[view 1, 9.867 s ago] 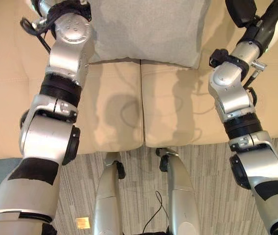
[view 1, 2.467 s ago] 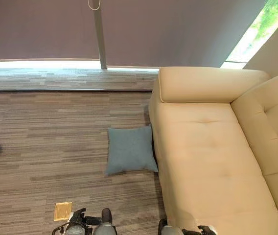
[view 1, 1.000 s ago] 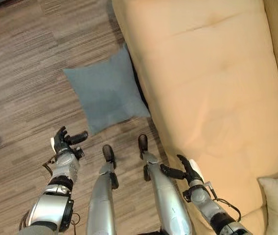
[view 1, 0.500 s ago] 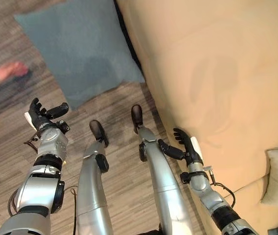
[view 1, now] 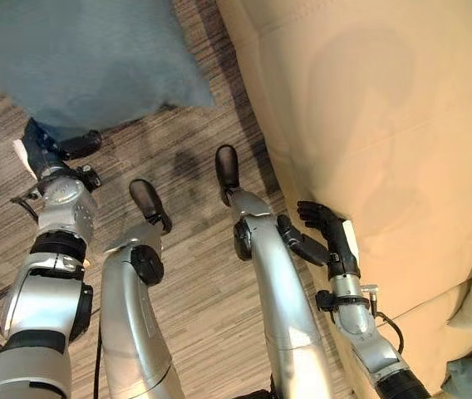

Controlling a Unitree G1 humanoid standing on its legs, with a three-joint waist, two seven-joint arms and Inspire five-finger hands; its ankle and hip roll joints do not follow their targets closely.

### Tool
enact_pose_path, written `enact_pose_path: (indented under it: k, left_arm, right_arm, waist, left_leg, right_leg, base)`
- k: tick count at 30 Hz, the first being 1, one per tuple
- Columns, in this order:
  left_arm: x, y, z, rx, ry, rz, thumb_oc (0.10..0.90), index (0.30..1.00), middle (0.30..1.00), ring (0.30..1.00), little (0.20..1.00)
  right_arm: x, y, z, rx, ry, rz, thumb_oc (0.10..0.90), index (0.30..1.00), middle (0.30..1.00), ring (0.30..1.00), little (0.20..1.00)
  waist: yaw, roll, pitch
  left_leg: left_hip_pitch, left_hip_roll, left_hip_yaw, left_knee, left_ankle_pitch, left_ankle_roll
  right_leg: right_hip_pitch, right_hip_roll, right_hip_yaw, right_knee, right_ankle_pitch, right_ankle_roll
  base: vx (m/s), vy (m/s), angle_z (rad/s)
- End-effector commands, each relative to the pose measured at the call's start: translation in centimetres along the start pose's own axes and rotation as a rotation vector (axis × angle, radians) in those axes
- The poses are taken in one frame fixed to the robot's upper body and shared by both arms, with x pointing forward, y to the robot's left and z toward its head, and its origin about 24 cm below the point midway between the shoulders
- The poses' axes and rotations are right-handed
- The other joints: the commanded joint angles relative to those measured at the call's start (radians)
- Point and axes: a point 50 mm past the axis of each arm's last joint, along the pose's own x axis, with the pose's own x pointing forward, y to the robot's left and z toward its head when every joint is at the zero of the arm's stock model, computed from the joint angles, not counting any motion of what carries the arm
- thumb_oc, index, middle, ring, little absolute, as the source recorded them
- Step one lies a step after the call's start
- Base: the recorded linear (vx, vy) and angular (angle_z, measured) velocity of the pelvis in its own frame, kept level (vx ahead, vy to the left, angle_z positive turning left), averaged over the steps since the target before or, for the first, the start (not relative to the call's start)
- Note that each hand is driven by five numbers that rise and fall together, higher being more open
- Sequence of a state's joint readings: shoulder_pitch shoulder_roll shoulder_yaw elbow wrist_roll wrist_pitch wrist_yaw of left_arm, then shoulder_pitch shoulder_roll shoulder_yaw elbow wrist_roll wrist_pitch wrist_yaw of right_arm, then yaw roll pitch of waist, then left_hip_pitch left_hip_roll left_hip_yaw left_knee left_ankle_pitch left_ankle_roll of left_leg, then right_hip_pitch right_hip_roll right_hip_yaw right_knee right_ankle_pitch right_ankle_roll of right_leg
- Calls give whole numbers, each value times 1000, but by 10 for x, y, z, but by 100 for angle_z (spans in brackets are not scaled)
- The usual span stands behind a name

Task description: Pick up all the scattered cushions and arrange them neatly on the sofa.

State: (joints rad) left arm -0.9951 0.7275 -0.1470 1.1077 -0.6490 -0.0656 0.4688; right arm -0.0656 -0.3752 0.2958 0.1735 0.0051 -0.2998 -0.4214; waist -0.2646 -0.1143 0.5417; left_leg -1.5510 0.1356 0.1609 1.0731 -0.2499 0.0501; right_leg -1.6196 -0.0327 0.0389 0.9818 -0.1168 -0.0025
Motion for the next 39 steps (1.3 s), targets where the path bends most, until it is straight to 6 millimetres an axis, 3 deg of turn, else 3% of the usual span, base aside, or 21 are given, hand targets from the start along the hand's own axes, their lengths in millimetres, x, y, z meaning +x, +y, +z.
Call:
enact_pose_path:
  k: [1,6,13,16,17,18,19,26,27,33,39]
  left_arm:
    - [-6,-3,-28,145,41,-67,400,300,300,300,300]
    - [-9,-8,-41,207,87,-119,400,300,300,300,300]
    - [-20,-27,-53,254,73,-216,400,300,300,300,300]
    - [-21,-25,-55,288,58,-224,400,300,300,300,300]
    - [-22,-24,-59,317,49,-238,400,300,300,300,300]
    - [-24,-18,-66,338,52,-234,400,300,300,300,300]
    - [-23,-15,-67,344,54,-231,400,300,300,300,300]
    - [-15,11,-73,415,89,-154,400,300,300,300,300]
    - [-9,26,-68,394,107,-97,800,900,900,900,900]
    - [-8,40,-75,411,126,-59,800,900,900,900,900]
    - [-19,49,-102,415,195,-68,800,900,900,900,900]
  right_arm:
    - [2,-45,-23,-179,124,-117,800,900,900,900,900]
    - [-2,-45,-31,-202,157,-99,800,900,900,900,900]
    - [-11,-37,-44,-207,215,-70,800,900,900,900,900]
    - [-14,-35,-50,-212,247,-56,800,900,900,900,900]
    - [-16,-33,-55,-219,270,-39,800,900,900,900,900]
    - [-18,-30,-59,-235,287,-6,800,900,900,900,900]
    - [-20,-29,-61,-233,296,0,800,900,900,900,900]
    - [-27,-23,-73,-257,349,52,800,900,900,900,900]
    - [-27,-23,-76,-278,363,67,800,900,900,900,900]
    - [-28,-22,-78,-296,372,77,800,900,900,900,900]
    - [-34,-21,-82,-294,396,97,800,900,900,900,900]
  waist:
    - [8,43,-36]
    - [6,52,-42]
    - [4,73,-130]
    - [8,77,-139]
    - [12,85,-149]
    - [16,85,-145]
    - [16,86,-145]
    - [7,76,-146]
    - [2,71,-151]
    - [5,70,-162]
    - [20,75,-180]
  left_leg:
    - [-9,2,-93,12,-57,-21]
    - [-15,6,-88,16,-58,-23]
    - [23,-12,-48,-87,-15,-42]
    - [84,-13,-38,-150,3,-47]
    - [147,-12,-28,-208,17,-55]
    - [274,-21,-26,-324,41,-58]
    - [307,-22,-23,-355,49,-60]
    - [428,-29,-23,-489,86,-67]
    - [451,-30,-22,-544,101,-71]
    - [503,-36,-21,-626,132,-76]
    - [587,-48,-17,-688,148,-80]
  right_leg:
    - [50,-28,11,73,-191,25]
    - [50,-23,7,67,-182,26]
    - [62,-24,11,6,-139,35]
    - [117,-31,9,-40,-120,41]
    - [177,-39,10,-95,-103,45]
    - [295,-44,15,-193,-65,55]
    - [330,-48,12,-224,-55,58]
    - [467,-53,9,-393,4,67]
    - [501,-56,-4,-460,28,78]
    - [552,-58,-15,-546,64,88]
    - [623,-65,-24,-588,78,91]
  base:
    - [22,-34,-6]
    - [1,1,-1]
    - [-23,28,-2]
    - [-65,60,2]
    - [-151,115,1]
    - [-171,131,4]
    - [-137,98,1]
    - [-46,18,-10]
    - [-32,-11,-7]
    - [-6,-3,-1]
    - [0,0,0]
